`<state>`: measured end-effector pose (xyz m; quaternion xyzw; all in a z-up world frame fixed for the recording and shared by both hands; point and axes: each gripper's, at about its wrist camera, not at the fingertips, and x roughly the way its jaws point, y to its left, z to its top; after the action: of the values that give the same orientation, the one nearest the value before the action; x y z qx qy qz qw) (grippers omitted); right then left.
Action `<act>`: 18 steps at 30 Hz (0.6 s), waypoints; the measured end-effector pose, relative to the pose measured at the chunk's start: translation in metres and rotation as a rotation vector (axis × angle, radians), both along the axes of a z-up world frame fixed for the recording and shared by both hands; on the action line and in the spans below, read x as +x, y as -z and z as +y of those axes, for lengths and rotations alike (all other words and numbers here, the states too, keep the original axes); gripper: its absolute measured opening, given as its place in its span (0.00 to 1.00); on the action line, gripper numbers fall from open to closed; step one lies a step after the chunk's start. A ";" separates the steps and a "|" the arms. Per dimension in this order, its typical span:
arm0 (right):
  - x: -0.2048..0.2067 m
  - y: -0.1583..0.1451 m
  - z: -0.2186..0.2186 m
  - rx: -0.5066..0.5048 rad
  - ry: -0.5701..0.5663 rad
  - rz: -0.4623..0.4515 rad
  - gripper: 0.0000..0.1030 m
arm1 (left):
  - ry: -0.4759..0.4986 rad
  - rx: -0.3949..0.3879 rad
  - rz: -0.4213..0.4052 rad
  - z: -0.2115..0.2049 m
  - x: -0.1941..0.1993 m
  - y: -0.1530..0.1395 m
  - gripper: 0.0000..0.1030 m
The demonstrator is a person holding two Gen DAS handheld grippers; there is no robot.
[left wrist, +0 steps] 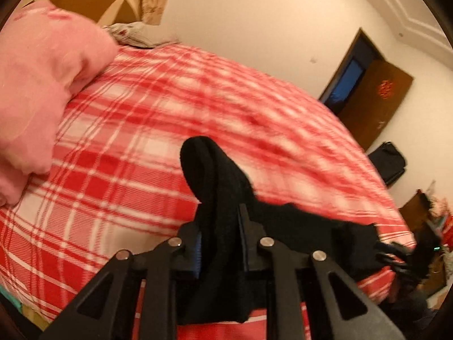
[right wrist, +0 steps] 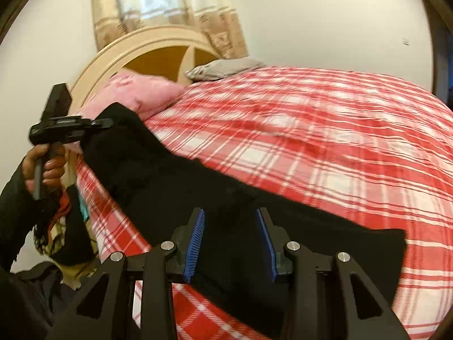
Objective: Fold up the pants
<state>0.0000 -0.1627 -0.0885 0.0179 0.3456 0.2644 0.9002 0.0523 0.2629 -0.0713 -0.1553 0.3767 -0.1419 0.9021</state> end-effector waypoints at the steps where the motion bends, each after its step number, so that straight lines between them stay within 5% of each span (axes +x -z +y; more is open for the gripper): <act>1: 0.000 -0.002 -0.006 0.004 0.021 0.001 0.38 | 0.016 -0.020 -0.004 -0.007 0.000 -0.007 0.20; 18: -0.011 -0.005 -0.108 0.091 0.310 0.017 0.41 | 0.362 -0.096 0.018 -0.183 0.006 -0.050 0.20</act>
<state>-0.0114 -0.2703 -0.0837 0.1142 0.3340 0.1375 0.9255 0.0587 0.0803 -0.0215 -0.1294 0.3993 -0.3183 0.8500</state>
